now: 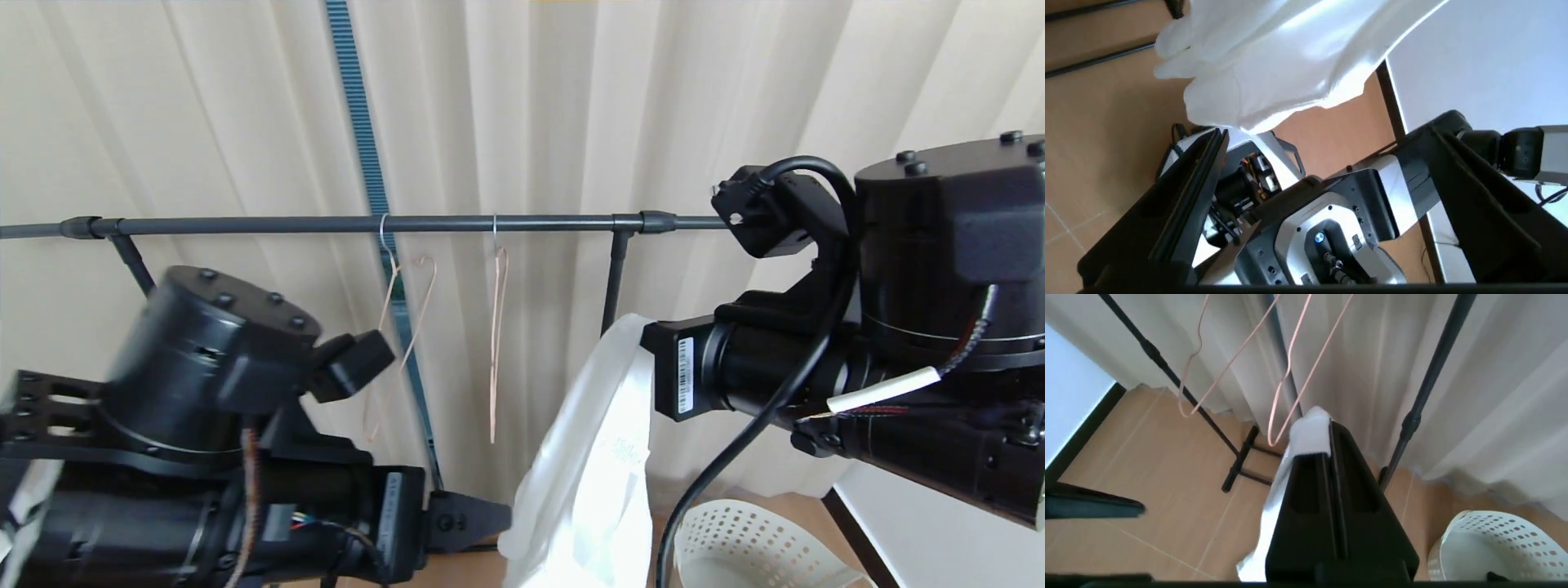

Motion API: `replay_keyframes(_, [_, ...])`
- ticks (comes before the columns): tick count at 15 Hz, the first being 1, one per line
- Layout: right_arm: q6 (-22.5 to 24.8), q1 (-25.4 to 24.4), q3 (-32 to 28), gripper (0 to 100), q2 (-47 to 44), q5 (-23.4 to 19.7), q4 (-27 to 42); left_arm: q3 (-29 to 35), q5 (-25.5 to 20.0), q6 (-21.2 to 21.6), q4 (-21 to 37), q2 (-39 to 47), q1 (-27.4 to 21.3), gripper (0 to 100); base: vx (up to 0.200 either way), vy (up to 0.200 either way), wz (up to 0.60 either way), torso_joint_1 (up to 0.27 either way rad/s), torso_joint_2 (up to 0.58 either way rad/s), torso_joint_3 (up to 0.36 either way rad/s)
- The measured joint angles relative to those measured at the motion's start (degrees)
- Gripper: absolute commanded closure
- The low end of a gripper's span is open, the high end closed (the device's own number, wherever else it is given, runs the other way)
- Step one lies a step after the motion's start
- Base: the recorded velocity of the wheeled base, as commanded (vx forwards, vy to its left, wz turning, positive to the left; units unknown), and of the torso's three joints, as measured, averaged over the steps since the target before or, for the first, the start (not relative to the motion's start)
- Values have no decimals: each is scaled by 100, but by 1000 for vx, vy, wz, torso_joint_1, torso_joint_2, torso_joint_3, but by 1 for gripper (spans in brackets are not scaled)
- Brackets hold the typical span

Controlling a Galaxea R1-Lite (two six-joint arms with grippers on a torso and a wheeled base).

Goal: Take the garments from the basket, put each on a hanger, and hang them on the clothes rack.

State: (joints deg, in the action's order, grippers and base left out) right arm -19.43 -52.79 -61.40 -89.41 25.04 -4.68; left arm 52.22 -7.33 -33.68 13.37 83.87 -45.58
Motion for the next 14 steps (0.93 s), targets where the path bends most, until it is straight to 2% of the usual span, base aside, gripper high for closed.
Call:
replay_keyframes(4, [-35,-116,-87,100,-189,38,4,461,88,-85,-530,1100,-496,0,0,0,0,0,0,0])
replay_keyframes(6, [-38,-143,-89,100,-216,72,6,635,297,-102,-649,1536,-629,0,0,0,0,0,0,0])
replay_keyframes(9, [-30,-151,-6,100,-168,121,20,909,978,-447,-750,2032,-642,0,0,0,0,0,0,0])
replay_keyframes(11, [-16,-151,57,100,-106,126,34,1009,1200,-516,-777,2227,-561,0,0,0,0,0,0,0])
replay_keyframes(14, [59,-146,138,100,55,126,61,1005,1948,-553,-777,2393,-466,0,0,0,0,0,0,0])
